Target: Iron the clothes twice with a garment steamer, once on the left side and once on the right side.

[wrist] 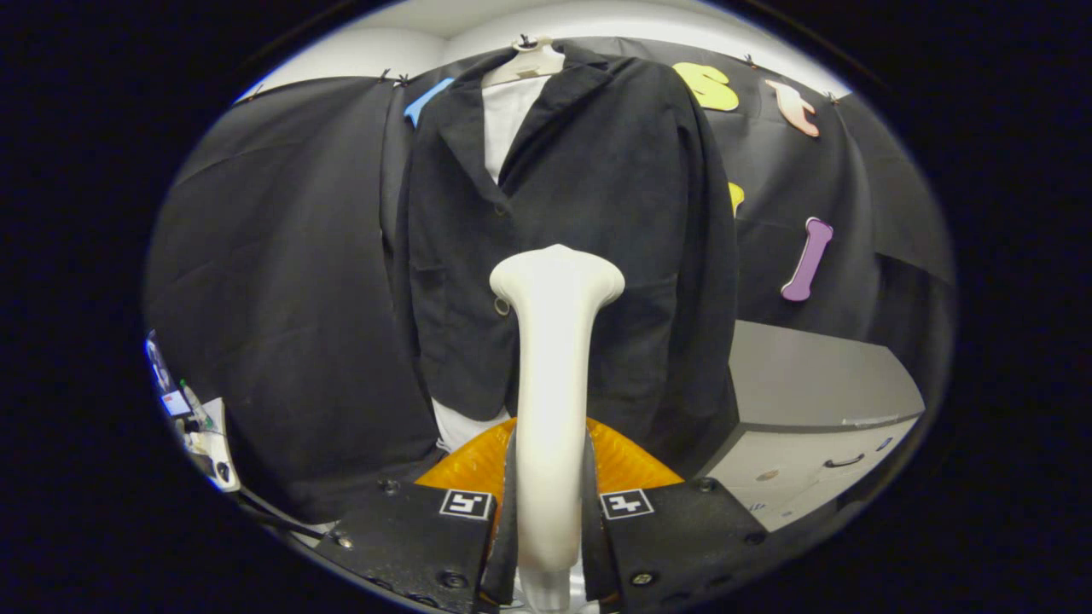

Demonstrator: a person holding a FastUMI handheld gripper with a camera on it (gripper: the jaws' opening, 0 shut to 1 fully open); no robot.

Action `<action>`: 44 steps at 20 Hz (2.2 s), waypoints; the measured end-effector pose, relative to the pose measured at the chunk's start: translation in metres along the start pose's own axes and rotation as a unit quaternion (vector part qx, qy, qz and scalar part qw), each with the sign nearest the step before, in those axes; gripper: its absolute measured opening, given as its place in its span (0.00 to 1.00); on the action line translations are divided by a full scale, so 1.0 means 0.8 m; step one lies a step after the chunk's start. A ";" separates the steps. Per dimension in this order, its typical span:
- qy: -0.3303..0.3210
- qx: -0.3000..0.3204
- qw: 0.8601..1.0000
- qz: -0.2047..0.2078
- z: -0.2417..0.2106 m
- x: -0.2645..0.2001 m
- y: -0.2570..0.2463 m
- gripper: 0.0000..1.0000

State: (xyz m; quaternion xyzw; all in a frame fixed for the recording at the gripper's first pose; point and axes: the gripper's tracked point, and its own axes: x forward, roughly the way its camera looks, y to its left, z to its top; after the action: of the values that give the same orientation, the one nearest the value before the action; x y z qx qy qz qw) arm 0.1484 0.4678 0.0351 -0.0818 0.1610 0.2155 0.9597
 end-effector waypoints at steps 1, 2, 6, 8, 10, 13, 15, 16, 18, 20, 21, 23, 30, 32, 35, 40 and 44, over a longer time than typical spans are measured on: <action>0.004 -0.001 1.000 0.002 -0.007 0.001 0.001 0.33; 0.009 -0.002 1.000 0.003 -0.014 0.004 0.002 0.33; 0.036 0.002 0.999 0.005 -0.038 0.015 -0.006 0.33; 0.050 0.006 0.999 0.006 -0.057 0.022 -0.006 0.33; 0.059 0.012 0.998 0.004 -0.067 0.024 -0.006 0.33; 0.056 0.016 0.998 0.003 -0.059 0.022 -0.007 0.33; 0.048 0.019 0.999 0.004 -0.052 0.016 -0.010 0.33; 0.044 0.020 0.999 0.004 -0.047 0.013 -0.012 0.33; 0.033 0.023 0.999 0.006 -0.030 0.007 -0.011 0.33; 0.019 0.023 1.000 0.009 -0.010 -0.004 -0.005 0.33; 0.009 0.022 1.000 0.012 0.004 -0.011 -0.001 0.33; -0.009 0.020 1.000 0.018 0.030 -0.023 0.010 0.33; -0.080 0.012 0.996 0.044 0.126 -0.056 0.056 0.33; -0.100 0.010 0.994 0.050 0.154 -0.060 0.071 0.33; -0.123 0.007 0.990 0.061 0.193 -0.063 0.098 0.33; -0.164 -0.004 0.983 0.080 0.252 -0.070 0.147 0.33; -0.185 -0.016 0.978 0.090 0.290 -0.065 0.185 0.33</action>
State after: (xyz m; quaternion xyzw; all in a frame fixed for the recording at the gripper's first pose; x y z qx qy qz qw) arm 0.1025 0.6323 0.2567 -0.0414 -0.0159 0.3154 0.9479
